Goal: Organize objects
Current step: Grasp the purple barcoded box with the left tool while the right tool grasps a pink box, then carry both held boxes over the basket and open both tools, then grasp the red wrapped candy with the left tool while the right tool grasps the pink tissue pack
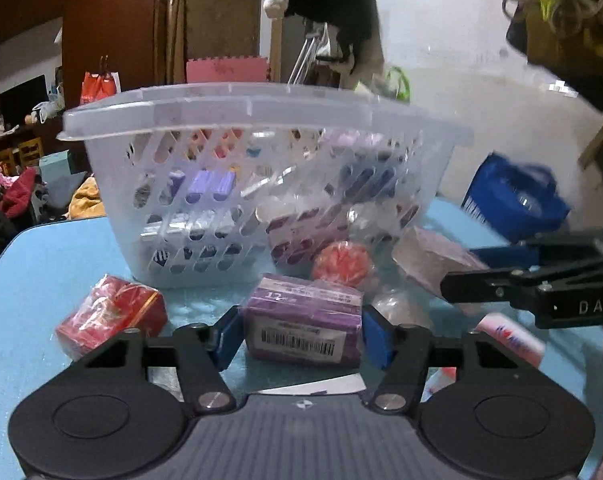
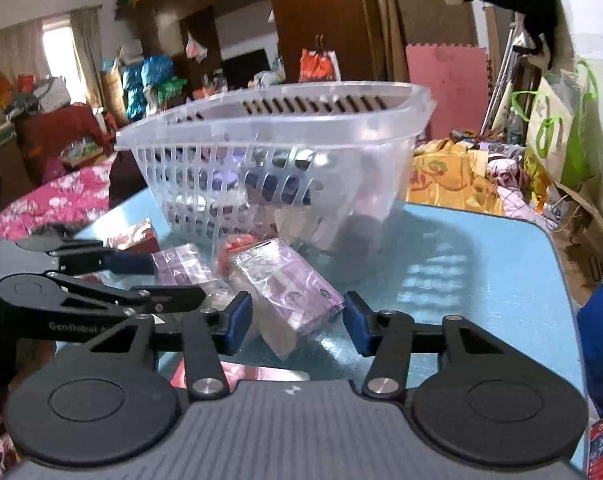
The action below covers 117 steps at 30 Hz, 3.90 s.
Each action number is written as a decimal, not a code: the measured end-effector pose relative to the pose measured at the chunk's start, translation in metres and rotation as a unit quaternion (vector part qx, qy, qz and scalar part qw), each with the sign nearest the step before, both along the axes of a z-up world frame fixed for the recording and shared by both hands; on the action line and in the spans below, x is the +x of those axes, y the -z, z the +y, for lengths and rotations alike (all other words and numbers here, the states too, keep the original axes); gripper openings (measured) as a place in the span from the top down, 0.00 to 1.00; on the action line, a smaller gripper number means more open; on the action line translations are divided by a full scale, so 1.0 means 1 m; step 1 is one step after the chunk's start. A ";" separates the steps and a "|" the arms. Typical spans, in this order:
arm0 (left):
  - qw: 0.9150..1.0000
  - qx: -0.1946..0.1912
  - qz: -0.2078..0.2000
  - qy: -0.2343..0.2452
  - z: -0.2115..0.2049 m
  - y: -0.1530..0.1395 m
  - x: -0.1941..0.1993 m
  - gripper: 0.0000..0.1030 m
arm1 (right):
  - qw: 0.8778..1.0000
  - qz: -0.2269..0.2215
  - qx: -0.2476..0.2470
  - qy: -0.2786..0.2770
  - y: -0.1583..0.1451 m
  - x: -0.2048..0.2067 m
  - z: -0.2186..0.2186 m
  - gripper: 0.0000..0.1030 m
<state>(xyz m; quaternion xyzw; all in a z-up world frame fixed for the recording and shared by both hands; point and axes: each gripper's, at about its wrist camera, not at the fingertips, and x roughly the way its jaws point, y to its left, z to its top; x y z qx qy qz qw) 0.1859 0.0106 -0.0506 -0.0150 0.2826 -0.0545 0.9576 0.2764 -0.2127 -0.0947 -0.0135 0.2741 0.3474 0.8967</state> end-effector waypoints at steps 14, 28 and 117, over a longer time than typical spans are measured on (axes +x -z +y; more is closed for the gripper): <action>0.989 -0.067 -0.126 -0.046 0.068 -0.046 -0.086 0.37 | 0.996 -0.035 0.070 0.029 0.005 -0.042 -0.027 0.48; 0.983 -0.082 -0.143 -0.079 0.092 -0.022 -0.113 0.38 | 0.992 -0.047 0.103 0.054 0.012 -0.061 -0.047 0.49; 0.996 -0.007 -0.074 -0.057 0.053 0.017 -0.088 0.41 | 0.997 -0.061 -0.018 0.043 0.036 -0.091 0.012 0.26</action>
